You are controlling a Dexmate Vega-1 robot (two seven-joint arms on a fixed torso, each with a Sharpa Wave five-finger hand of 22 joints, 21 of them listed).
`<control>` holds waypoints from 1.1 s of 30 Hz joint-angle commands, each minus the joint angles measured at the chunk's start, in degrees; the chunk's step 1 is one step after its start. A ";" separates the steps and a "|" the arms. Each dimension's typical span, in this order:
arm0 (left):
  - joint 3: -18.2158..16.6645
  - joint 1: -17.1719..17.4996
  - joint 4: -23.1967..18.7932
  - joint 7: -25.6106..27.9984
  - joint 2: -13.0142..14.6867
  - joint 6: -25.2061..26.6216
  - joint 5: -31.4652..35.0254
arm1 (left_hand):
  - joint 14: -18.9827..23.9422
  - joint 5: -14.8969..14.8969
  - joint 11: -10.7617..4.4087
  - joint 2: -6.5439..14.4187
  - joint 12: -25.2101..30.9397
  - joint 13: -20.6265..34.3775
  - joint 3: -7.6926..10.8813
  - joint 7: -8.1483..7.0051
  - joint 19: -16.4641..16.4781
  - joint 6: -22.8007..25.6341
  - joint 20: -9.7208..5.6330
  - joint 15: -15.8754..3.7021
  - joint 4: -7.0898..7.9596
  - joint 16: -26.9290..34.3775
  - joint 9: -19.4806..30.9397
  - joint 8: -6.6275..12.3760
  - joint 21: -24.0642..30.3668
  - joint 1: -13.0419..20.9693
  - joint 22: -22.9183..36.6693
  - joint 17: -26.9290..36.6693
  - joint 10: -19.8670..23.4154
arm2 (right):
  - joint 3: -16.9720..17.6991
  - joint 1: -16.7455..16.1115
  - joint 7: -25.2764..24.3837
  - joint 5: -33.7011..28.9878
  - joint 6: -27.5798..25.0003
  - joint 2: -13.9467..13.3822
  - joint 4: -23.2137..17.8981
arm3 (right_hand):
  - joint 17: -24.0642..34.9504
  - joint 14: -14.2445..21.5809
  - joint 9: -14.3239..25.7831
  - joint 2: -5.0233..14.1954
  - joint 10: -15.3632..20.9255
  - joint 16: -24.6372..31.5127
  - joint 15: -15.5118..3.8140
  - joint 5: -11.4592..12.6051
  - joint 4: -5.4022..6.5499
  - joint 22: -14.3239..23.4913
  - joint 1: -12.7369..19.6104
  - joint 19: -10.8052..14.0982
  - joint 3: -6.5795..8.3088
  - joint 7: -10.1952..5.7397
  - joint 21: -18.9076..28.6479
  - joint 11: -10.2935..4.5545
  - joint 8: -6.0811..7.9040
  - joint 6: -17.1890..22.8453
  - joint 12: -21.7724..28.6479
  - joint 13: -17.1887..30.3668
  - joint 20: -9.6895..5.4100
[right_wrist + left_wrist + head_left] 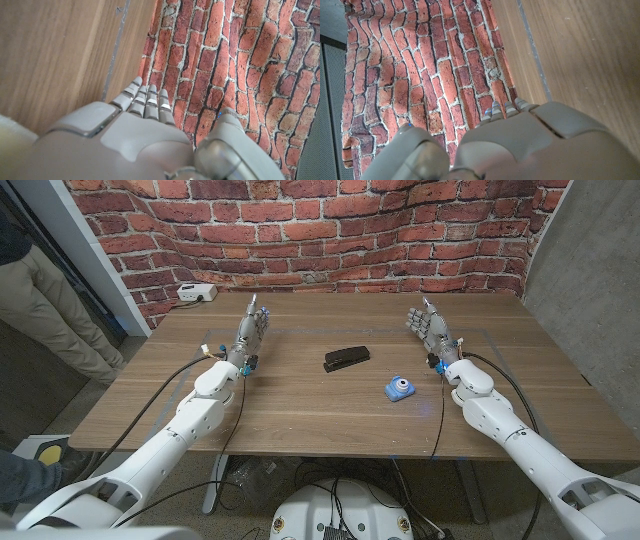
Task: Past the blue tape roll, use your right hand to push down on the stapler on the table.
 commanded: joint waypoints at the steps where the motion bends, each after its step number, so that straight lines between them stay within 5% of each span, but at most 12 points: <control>1: 2.70 0.43 -3.40 3.27 3.97 -1.28 -1.81 | -0.16 0.46 0.10 0.02 0.43 0.29 -0.16 -0.17 -0.43 -0.13 -0.75 0.13 0.35 0.39 0.23 0.27 0.26 0.36 0.27 0.26 -0.01 | 3.71 -1.66 1.81 -5.02 1.27 3.84 -0.37 | 0.27 0.23 0.07 -0.01 0.32 0.36 0.46 0.35 -0.03 0.20 0.52 0.34 0.33 0.09 0.45 0.01 0.31 0.34 0.19 0.17 -0.07; 17: 3.46 2.66 -8.34 6.46 9.30 -0.76 -3.39 | 2.43 0.74 0.35 1.20 1.24 0.24 -0.14 -0.07 1.04 3.41 -0.30 0.19 0.05 0.78 0.19 0.96 0.60 1.24 0.25 0.21 3.40 | 5.12 -4.34 2.18 -12.56 3.65 5.47 -5.88 | 0.27 1.34 0.09 -0.18 1.80 0.52 -0.29 0.36 0.06 0.20 0.00 1.16 -0.11 -0.67 0.78 -0.32 0.45 1.07 0.68 0.15 -0.19; 33: 4.10 2.28 -6.50 4.78 9.32 -4.29 -3.65 | 7.42 0.73 0.40 2.35 1.97 0.22 -0.27 -0.32 5.33 8.34 0.62 0.22 -0.50 1.36 0.18 1.60 1.71 2.62 0.22 0.18 7.97 | 2.96 -7.26 0.08 -22.11 1.65 2.76 -14.63 | 0.25 1.39 0.10 -0.29 1.84 0.34 -0.34 0.40 0.07 0.20 -0.25 1.14 -0.34 -1.08 0.75 -0.24 0.47 1.41 0.61 0.15 -0.17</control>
